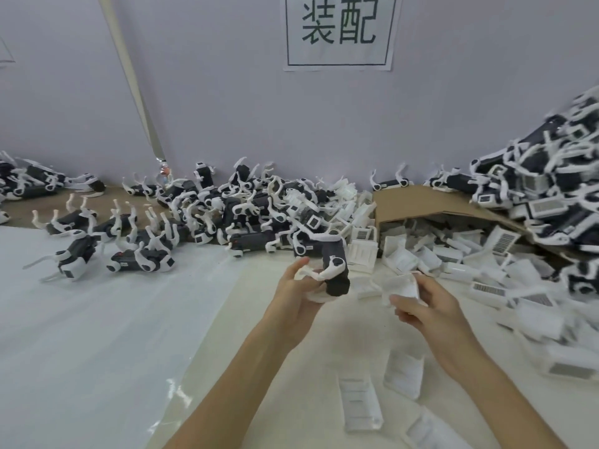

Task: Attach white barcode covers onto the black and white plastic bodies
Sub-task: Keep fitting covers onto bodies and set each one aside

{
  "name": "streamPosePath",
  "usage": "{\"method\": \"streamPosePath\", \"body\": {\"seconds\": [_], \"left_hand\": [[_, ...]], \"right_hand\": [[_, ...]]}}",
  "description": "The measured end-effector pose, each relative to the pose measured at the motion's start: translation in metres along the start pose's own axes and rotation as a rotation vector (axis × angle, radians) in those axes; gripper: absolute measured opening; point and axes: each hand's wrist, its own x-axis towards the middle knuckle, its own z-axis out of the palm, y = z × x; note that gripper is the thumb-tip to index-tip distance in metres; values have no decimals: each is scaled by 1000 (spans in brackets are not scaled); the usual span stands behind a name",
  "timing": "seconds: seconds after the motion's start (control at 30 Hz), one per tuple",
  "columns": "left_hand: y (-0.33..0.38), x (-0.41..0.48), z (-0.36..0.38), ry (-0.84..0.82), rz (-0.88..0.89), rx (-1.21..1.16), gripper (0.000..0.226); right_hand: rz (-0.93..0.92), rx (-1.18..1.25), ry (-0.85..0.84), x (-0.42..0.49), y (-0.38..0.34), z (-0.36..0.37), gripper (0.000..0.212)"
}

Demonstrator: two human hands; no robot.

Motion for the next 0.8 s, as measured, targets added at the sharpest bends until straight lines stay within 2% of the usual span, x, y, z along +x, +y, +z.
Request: {"method": "streamPosePath", "body": {"seconds": [0.07,0.2,0.23,0.33,0.37,0.5,0.8], "left_hand": [[3,-4,4,15,-28,-37,47],[0,-8,8,34,-45,-33,42],[-1,-8,9,4,-38,-27,44],[-4,-12,7,-107,-29,25,53],[-5,-12,7,-126,-36,33,55],[-10,-13,8,-154,-35,60,50],[-14,-22,14,-202,23,153,51]], "right_hand": [[6,-9,-34,-1,-1,1,26],[6,-12,-70,-4,-4,6,13],[4,-9,-80,-5,-5,7,18],[-18,-41,-105,-6,-5,10,52],[-27,-56,-108,-6,-5,11,57],[-30,-79,-108,-6,-5,11,50],[-30,-47,-198,-7,-4,11,67]]}}
